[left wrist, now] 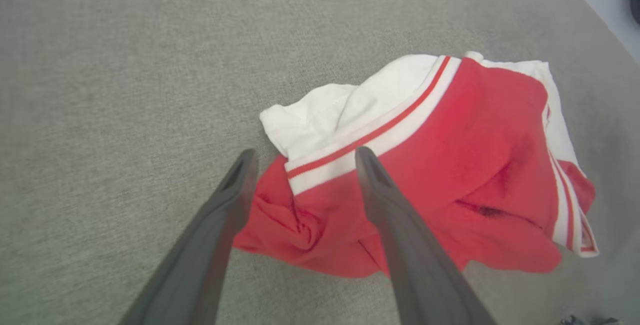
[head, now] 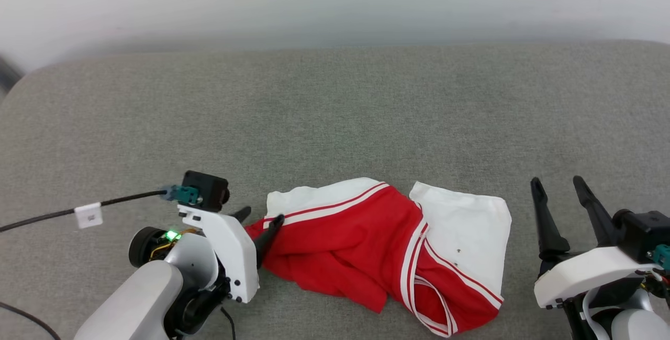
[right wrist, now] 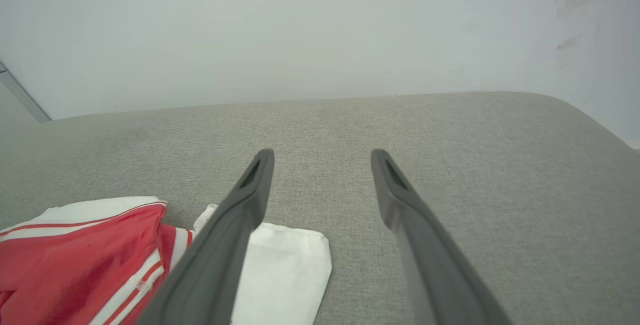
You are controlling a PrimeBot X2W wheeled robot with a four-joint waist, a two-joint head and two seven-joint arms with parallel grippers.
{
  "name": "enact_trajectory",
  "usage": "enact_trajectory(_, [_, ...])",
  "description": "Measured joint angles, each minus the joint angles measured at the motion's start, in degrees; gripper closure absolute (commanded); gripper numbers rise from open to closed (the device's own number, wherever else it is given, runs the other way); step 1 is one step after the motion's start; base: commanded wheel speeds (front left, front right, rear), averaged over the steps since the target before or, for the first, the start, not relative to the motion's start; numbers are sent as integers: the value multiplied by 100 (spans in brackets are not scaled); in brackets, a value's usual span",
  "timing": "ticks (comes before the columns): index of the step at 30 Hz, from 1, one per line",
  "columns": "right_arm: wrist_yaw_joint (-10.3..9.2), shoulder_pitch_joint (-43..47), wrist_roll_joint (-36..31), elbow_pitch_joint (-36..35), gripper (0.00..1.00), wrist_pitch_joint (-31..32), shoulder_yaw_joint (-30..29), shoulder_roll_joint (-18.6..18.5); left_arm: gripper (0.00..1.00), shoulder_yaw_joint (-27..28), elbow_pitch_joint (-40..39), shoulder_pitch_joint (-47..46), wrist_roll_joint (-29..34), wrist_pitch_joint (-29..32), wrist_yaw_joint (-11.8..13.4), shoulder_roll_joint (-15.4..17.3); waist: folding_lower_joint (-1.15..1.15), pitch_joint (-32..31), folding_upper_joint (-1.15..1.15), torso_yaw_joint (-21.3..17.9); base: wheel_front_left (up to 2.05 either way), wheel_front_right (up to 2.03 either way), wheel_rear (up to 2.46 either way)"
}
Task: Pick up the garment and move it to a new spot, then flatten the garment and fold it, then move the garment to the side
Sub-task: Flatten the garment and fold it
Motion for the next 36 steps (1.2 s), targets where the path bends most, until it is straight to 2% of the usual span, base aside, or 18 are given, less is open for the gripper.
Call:
enact_trajectory(4, [0,-34,27,45,0,-26,71,0,0,-196,205,-149,-199,686,-168,52,0,116,0,-83,0,0,0])
enact_trajectory(11, [0,-158,70,157,0,-101,125,1,0,-392,524,-526,-338,1313,-472,70,0,388,0,-273,0,0,0])
enact_trajectory(12, [0,-162,71,172,0,-131,113,0,33,-421,522,-541,-407,1408,-522,44,0,425,0,-296,0,0,0])
enact_trajectory(13, [0,-166,76,190,0,-135,108,-1,58,-436,508,-570,-433,1451,-555,29,0,462,0,-315,0,0,0])
enact_trajectory(15, [0,-214,102,225,0,-162,102,-1,100,-443,463,-656,-393,1461,-591,47,0,525,0,-344,0,0,0])
enact_trajectory(18, [0,-248,112,260,0,-201,81,0,100,-405,367,-744,-227,1194,-605,60,0,577,0,-344,0,0,0])
enact_trajectory(24, [0,-268,67,305,0,-222,-10,0,100,-109,19,-816,94,347,-343,131,0,548,0,-176,0,0,0])
enact_trajectory(25, [0,-270,53,303,0,-216,-26,0,100,65,-144,-757,138,56,-189,175,0,521,0,-99,0,0,0])
enact_trajectory(26, [0,-270,53,303,0,-216,-26,0,100,65,-144,-757,138,56,-189,175,0,521,0,-99,0,0,0])
enact_trajectory(27, [0,-268,38,292,0,-193,-51,-1,100,268,-286,-526,92,-189,27,198,0,486,0,-23,0,0,0])
enact_trajectory(29, [0,-264,23,260,0,-175,-62,-1,100,470,-376,-157,-45,-391,264,232,0,459,0,45,0,0,0])
enact_trajectory(30, [0,-264,23,260,0,-175,-62,-1,100,470,-376,-157,-45,-391,264,232,0,459,0,45,0,0,0])
enact_trajectory(31, [0,-250,21,232,0,-157,-75,0,100,694,-370,286,-275,-579,467,240,0,439,0,101,0,0,0])
enact_trajectory(32, [0,-248,20,219,0,-140,-78,0,100,767,-332,508,-358,-643,557,248,0,431,0,121,0,0,0])
enact_trajectory(36, [0,-237,3,177,0,-91,-100,0,100,972,-133,1282,-715,-940,716,127,0,406,0,182,0,0,0])
